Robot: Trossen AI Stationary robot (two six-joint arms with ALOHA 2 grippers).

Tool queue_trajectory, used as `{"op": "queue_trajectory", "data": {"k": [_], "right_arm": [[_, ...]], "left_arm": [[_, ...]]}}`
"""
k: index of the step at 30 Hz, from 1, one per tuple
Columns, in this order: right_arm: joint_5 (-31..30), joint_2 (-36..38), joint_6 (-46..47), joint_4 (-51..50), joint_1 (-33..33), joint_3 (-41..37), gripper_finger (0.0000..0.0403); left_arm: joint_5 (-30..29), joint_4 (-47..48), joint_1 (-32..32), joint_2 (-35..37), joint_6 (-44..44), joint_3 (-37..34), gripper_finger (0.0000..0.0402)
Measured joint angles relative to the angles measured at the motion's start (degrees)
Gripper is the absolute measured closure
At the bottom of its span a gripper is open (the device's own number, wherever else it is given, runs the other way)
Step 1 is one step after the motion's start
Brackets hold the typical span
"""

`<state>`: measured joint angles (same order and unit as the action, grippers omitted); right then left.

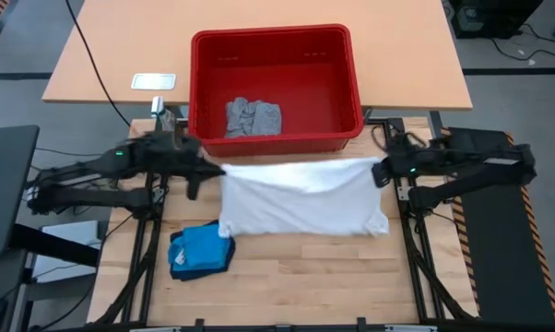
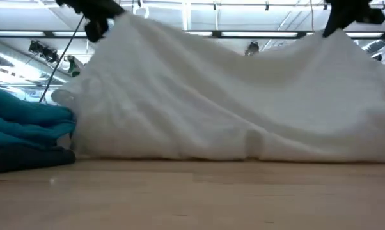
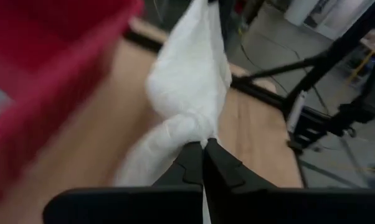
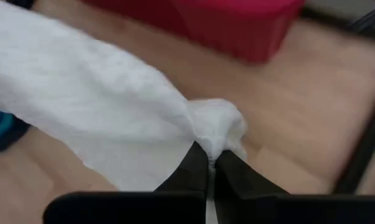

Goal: Fold laundry
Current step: Fold the white shirt

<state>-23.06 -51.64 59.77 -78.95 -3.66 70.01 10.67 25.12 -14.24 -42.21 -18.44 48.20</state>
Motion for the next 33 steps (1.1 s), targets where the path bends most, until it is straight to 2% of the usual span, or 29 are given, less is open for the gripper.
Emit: {"op": "queue_trajectory", "data": {"k": [4,8,14,19,22,26,30,33], "right_arm": [[-6.36,0.00,0.00,-7.21,0.05,5.81,0.0392],[-12.69,-0.03,-1.32,-9.14,1.22,9.13,0.0392],[-19.64,-0.44,-10.58,-5.78,5.12,12.62,0.0392],[-19.85,-1.52,-16.63,-4.24,8.13,19.59,0.0392],[-16.15,-2.07,-16.55,-4.50,8.24,22.42,0.0392],[-4.79,-2.04,-11.48,-6.38,7.87,20.57,0.0392],[8.17,-2.05,-2.64,-7.00,3.90,11.24,0.0392],[17.28,-2.19,4.52,-4.72,-2.25,0.89,0.0392]], "left_arm": [[-5.80,6.45,-1.02,5.84,6.33,3.71,0.0401],[-10.88,9.15,-3.26,7.24,7.45,6.11,0.0401],[-11.11,5.13,-7.36,4.37,11.64,9.85,0.0401],[-11.02,3.80,-9.36,0.50,14.10,19.00,0.0401],[-8.46,8.59,-8.94,-1.37,13.58,23.35,0.0401],[-6.31,19.70,-5.94,-2.95,4.24,23.16,0.0401],[-6.02,30.02,0.72,-3.68,-10.33,16.24,0.0401],[-5.75,29.94,8.57,-3.03,-20.93,8.40,0.0401]]}}
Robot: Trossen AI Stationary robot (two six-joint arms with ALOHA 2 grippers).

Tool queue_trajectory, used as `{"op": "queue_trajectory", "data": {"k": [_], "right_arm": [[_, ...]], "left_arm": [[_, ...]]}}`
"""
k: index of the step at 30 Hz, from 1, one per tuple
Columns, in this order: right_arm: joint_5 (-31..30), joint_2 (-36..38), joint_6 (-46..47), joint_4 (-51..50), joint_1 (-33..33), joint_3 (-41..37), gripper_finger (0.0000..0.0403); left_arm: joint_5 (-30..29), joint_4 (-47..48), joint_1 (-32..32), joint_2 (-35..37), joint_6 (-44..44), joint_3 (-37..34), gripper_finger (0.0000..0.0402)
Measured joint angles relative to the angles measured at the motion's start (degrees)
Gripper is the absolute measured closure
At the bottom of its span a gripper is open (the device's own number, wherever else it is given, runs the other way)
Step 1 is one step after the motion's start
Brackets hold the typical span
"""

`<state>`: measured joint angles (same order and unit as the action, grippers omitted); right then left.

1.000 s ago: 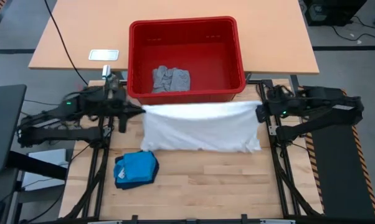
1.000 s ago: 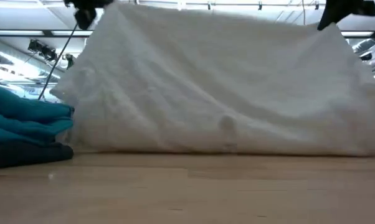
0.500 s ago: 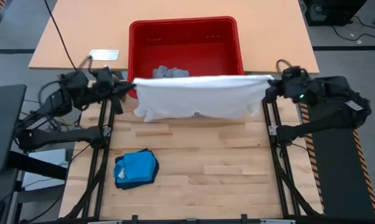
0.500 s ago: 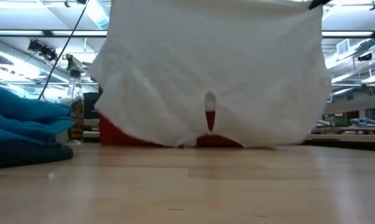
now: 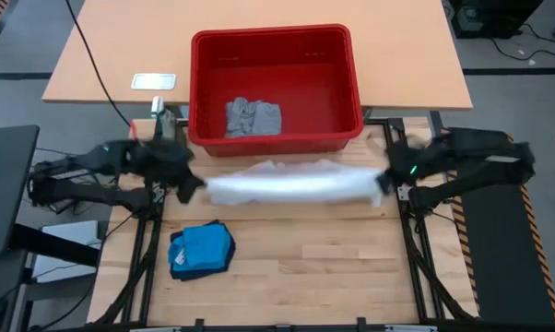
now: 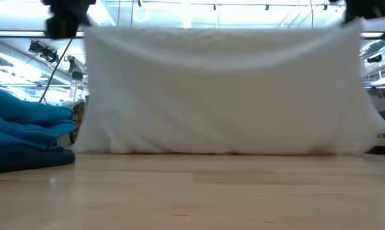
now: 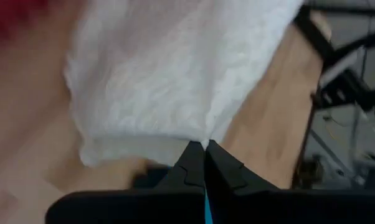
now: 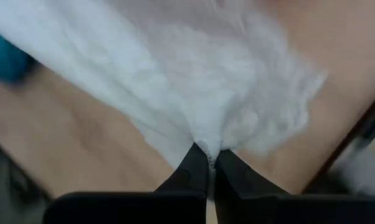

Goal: Fold laundry
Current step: Fold the white shirt

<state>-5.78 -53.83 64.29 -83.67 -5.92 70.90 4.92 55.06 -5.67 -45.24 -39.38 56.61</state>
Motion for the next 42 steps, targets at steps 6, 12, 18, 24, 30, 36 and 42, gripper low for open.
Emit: {"op": "queue_trajectory", "data": {"k": [6,12,18,24,30,36,42], "right_arm": [[14.56,0.03,14.32,14.19,-14.16,-18.22,0.0392],[11.78,0.15,18.89,17.76,-16.57,-23.26,0.0392],[0.48,2.02,19.76,7.90,-9.80,-23.48,0.0393],[-8.46,2.09,15.31,8.45,0.54,-27.55,0.0393],[-15.32,-1.99,13.46,14.49,8.32,-30.85,0.0354],[-18.40,-4.21,7.21,16.98,11.47,-27.30,0.0266],[-18.16,-4.14,-2.42,19.44,11.63,-23.67,0.0213]], "left_arm": [[0.50,-11.41,15.55,-0.97,-17.69,-13.64,0.0401],[-4.17,-15.81,17.41,-2.74,-20.90,-17.21,0.0401],[-16.91,-16.22,7.38,-2.77,-12.91,-17.25,0.0401],[-20.75,-32.79,-5.31,-8.55,-7.45,-24.33,0.0401],[-19.91,-46.46,-10.72,-19.23,-7.02,-28.16,0.0393],[-14.10,-46.02,-11.57,-22.98,-6.05,-25.05,0.0350],[-13.07,-41.96,-10.92,-19.70,-5.23,-18.32,0.0303]]}}
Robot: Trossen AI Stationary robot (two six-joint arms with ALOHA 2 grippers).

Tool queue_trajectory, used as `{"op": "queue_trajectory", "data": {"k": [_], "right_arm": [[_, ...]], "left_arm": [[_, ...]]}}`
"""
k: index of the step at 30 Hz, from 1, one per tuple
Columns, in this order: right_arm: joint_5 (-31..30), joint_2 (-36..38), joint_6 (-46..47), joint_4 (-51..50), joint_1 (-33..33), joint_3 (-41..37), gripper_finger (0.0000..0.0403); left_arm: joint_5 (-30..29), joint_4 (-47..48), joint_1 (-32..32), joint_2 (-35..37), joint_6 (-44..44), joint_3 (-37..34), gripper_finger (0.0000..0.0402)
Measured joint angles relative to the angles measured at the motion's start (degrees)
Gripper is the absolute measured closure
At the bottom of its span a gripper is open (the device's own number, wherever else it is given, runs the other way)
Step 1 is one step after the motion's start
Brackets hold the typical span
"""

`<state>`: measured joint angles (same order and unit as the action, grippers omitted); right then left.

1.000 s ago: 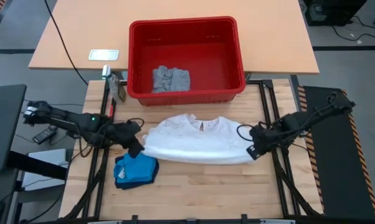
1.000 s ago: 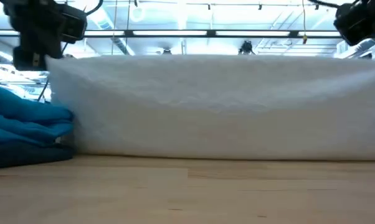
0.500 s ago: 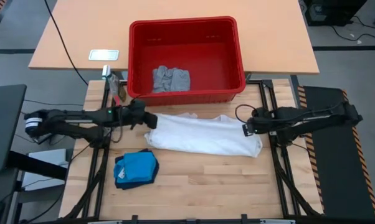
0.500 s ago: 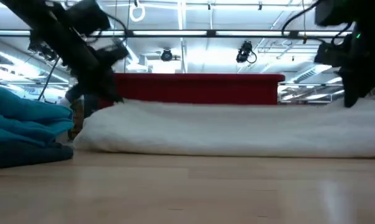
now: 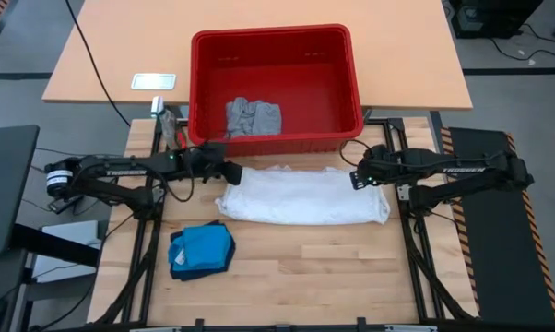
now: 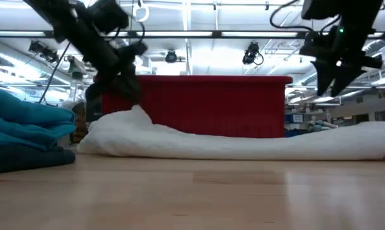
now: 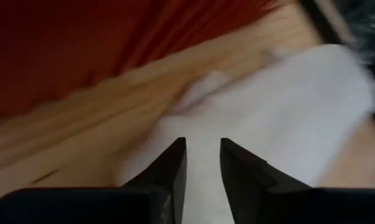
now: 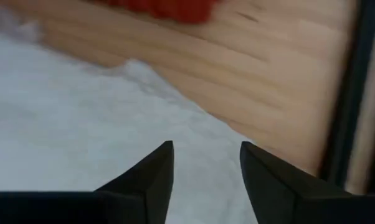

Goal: Fold laundry
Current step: Fold the white shirt

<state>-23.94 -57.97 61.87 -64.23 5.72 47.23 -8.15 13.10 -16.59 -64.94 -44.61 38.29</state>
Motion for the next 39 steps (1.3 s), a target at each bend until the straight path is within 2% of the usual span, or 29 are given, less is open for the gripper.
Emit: {"op": "queue_trajectory", "data": {"k": [4,8,11,15,19,24,27,32,36,39], "right_arm": [[7.24,-0.26,-10.33,10.16,0.00,-0.72,0.0211],[11.87,-3.28,-14.65,21.57,0.04,-3.43,0.0228],[12.25,-7.19,-15.45,26.04,-0.11,-5.47,0.0243],[8.22,-13.04,-13.48,26.10,-2.71,-6.33,0.0261],[9.28,-18.35,-7.30,24.74,-5.85,-6.43,0.0272],[16.97,-24.47,6.50,24.34,-12.16,-6.39,0.0275],[20.06,-27.54,16.83,25.60,-17.32,-5.68,0.0275],[28.91,-32.88,29.78,32.70,-26.22,-2.68,0.0275],[35.77,-36.78,35.78,43.84,-32.14,0.47,0.0275],[36.88,-37.58,35.52,51.74,-34.28,2.86,0.0275]], "left_arm": [[1.21,1.73,2.82,1.93,4.13,4.10,0.0291],[1.21,1.89,6.55,2.00,5.37,4.72,0.0290],[1.22,0.45,10.35,0.71,4.90,4.45,0.0290],[1.33,-0.56,15.61,-3.17,4.60,4.27,0.0290],[1.26,-1.39,19.48,-8.89,3.30,4.32,0.0290],[1.32,-3.93,22.70,-16.07,-1.18,4.30,0.0290],[1.40,-7.02,22.46,-19.27,-0.28,4.23,0.0290],[1.88,-6.79,20.07,-20.75,7.85,4.32,0.0290],[2.29,-8.43,16.95,-20.73,18.82,4.34,0.0290],[9.21,-12.28,14.22,-20.96,27.42,4.26,0.0290]]}}
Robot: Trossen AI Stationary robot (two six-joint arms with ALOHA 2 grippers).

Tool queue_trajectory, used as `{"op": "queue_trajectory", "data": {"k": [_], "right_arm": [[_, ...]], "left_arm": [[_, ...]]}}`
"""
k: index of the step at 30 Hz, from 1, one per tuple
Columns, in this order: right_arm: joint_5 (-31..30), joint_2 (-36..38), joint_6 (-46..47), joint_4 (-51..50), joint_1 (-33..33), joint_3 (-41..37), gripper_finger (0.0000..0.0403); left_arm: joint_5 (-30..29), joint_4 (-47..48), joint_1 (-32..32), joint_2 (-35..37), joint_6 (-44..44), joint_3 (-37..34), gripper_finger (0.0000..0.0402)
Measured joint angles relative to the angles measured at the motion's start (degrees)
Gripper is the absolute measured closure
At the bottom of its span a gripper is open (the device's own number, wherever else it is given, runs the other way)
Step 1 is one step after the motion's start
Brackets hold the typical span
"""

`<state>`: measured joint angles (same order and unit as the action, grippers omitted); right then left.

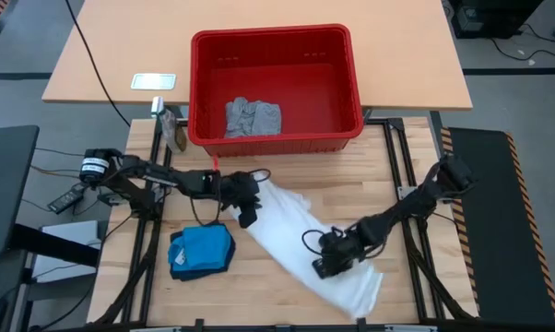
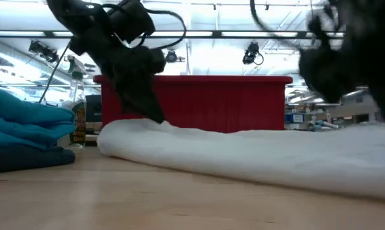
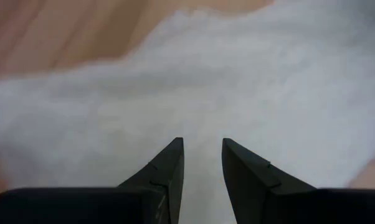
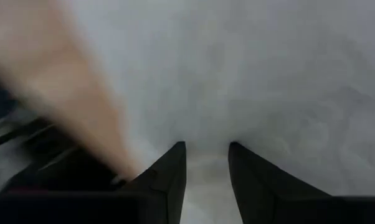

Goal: Fold laundry
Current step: Fold the white shirt

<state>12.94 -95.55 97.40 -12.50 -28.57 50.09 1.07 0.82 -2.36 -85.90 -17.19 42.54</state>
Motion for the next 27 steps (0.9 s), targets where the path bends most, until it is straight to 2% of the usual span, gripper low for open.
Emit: {"op": "queue_trajectory", "data": {"k": [2,5,8,11,15,18,23,27], "right_arm": [[-0.64,1.69,-1.47,1.06,0.43,1.51,0.0275],[-4.64,5.91,-3.83,-2.57,3.73,2.22,0.0275],[-11.53,10.78,-8.90,-5.77,8.60,2.34,0.0275],[-16.41,12.68,-18.95,-7.65,14.67,2.42,0.0275],[-15.37,10.95,-33.71,-6.62,22.84,2.38,0.0270],[-12.53,8.69,-43.27,-5.34,27.51,2.37,0.0256],[-7.19,6.20,-55.70,-2.41,33.48,2.38,0.0210],[-5.84,5.05,-62.70,-1.06,36.60,2.39,0.0162]], "left_arm": [[5.64,-2.29,-1.66,-0.10,1.94,0.09,0.0290],[10.71,-1.25,-4.18,1.15,-1.99,1.23,0.0290],[12.31,2.30,-6.29,4.67,-7.17,2.77,0.0290],[12.67,7.91,-7.43,9.08,-10.54,3.41,0.0289],[11.79,15.11,-7.27,14.97,-16.60,3.23,0.0289],[9.44,19.35,-4.24,17.25,-21.34,2.43,0.0283],[5.33,18.56,4.75,15.43,-34.87,0.96,0.0242],[0.27,19.06,9.75,11.78,-45.39,0.85,0.0200]]}}
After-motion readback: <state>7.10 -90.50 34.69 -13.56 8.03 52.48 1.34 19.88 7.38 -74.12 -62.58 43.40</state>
